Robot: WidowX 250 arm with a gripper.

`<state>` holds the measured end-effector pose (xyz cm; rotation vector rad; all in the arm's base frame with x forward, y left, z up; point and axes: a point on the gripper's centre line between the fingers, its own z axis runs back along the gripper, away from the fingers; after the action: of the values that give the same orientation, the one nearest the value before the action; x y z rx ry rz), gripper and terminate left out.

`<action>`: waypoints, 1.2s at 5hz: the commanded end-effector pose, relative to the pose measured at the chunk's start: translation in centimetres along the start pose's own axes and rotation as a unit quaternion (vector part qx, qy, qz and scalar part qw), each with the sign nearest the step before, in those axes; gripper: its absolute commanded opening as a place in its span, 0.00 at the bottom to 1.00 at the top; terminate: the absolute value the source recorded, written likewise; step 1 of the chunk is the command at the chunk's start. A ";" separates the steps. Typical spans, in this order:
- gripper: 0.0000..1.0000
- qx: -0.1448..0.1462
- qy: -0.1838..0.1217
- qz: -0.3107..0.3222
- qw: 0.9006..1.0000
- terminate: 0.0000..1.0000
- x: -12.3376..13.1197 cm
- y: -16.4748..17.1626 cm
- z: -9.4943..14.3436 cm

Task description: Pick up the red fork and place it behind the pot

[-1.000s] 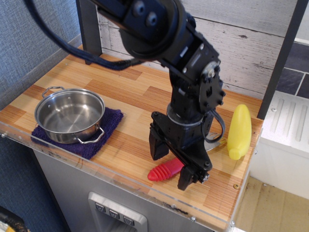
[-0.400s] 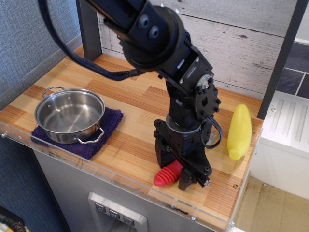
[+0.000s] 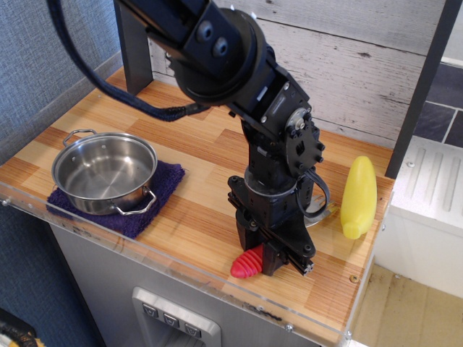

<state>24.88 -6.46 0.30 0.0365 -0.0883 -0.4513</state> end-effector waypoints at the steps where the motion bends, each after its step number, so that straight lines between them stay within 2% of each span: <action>1: 0.00 -0.004 -0.022 0.022 1.000 0.00 0.3 0.1 2.0; 2: 0.00 -0.008 -0.034 0.038 0.999 0.00 1.1 -0.1 4.4; 3: 0.00 0.004 -0.038 0.088 0.995 0.00 1.4 -0.2 8.0; 4: 0.00 0.004 -0.050 0.150 0.987 0.00 1.6 -0.1 9.9; 5: 0.00 -0.007 -0.053 0.267 0.962 0.00 2.0 0.8 10.9; 6: 0.00 -0.014 -0.058 0.350 0.935 0.00 2.2 2.8 11.3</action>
<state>26.75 -4.99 10.70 -0.0371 -0.1565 0.2713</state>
